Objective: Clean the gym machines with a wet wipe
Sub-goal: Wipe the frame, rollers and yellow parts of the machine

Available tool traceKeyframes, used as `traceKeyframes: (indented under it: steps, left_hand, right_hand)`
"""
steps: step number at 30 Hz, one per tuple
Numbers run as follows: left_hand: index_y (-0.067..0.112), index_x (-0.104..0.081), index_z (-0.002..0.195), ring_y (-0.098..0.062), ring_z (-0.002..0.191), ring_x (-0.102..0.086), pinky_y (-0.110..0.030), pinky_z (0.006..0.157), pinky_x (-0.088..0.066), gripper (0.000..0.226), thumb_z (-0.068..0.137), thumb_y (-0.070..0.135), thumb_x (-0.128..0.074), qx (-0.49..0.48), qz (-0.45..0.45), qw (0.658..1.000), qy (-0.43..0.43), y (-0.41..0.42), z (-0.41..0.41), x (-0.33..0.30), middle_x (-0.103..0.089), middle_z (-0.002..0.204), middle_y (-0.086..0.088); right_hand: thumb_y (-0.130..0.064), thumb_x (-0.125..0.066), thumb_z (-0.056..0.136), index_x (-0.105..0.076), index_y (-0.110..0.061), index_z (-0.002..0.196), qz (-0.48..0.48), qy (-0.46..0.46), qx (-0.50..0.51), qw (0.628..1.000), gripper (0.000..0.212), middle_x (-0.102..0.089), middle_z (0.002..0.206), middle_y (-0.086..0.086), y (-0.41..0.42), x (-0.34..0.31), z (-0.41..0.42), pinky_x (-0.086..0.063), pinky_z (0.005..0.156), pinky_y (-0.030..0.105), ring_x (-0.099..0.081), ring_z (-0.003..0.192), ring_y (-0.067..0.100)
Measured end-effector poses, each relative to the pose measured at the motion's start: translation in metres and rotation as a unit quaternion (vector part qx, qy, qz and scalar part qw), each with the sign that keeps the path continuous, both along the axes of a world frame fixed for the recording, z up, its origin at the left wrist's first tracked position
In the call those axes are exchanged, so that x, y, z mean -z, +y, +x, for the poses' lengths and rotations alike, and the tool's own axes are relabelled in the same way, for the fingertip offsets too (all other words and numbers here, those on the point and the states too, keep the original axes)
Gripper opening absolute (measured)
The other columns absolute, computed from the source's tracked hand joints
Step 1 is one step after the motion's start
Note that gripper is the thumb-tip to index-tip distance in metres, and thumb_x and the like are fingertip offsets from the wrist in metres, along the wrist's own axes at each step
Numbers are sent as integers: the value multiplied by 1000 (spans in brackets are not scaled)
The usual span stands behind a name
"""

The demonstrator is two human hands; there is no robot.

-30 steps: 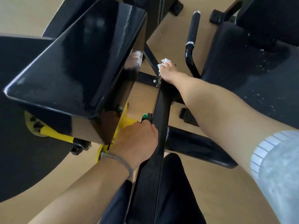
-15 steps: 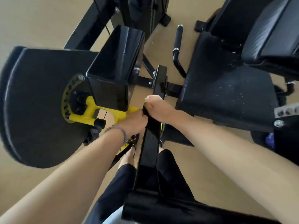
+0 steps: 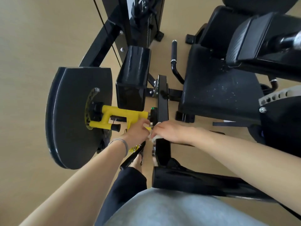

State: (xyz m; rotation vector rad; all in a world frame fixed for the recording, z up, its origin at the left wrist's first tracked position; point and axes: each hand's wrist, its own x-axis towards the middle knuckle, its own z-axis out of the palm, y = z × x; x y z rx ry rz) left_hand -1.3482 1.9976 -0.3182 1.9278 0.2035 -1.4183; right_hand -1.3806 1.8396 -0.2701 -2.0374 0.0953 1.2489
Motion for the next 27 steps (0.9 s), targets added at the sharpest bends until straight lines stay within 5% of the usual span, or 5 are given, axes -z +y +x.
traceKeyframes:
  steps: [5, 9, 12, 17, 27]
  left_hand:
    - [17, -58, 112, -21, 81, -53, -40, 78, -49, 33, 87, -3, -59, 28, -60, 998, 5, 1, -7, -22, -59, 91, -5]
    - [7, -60, 120, -28, 103, -64, -44, 103, -52, 37, 84, 4, -65, -21, -91, 993, 71, 10, -9, -32, -67, 108, -12]
    - [13, -61, 120, -30, 112, -64, -37, 98, -55, 34, 87, 11, -71, -20, -92, 993, 68, 14, -10, -35, -68, 115, -14]
    - [14, -56, 121, -13, 85, -61, -17, 66, -52, 38, 87, 6, -70, 53, -91, 994, 25, 12, -12, -41, -63, 106, -5]
    - [4, -62, 112, -21, 86, -67, -31, 79, -60, 25, 88, 4, -66, -151, -97, 983, -45, 35, -6, -72, -67, 103, -14]
  right_hand:
    - [-28, -38, 104, -73, -26, 90, 14, 10, 31, 999, 38, -68, 112, -5, 3, -9, -7, -41, 106, 38, -58, 113, 16]
    - [-32, -39, 105, -67, -25, 78, -5, -3, 65, 998, 39, -68, 95, 2, 5, -12, -10, -46, 83, 34, -60, 95, 18]
    - [-32, -41, 105, -65, -14, 72, -16, 9, 121, 992, 45, -62, 85, 7, 6, -21, -10, -40, 73, 32, -55, 83, 19]
    - [-34, -42, 105, -76, -4, 96, -21, 22, 167, 985, 46, -66, 113, 21, 8, -33, -11, -45, 97, 43, -60, 109, 32]
    - [-34, -38, 107, -67, 1, 119, 94, 95, 285, 949, 47, -67, 123, 17, 21, -56, 2, -50, 105, 42, -64, 117, 30]
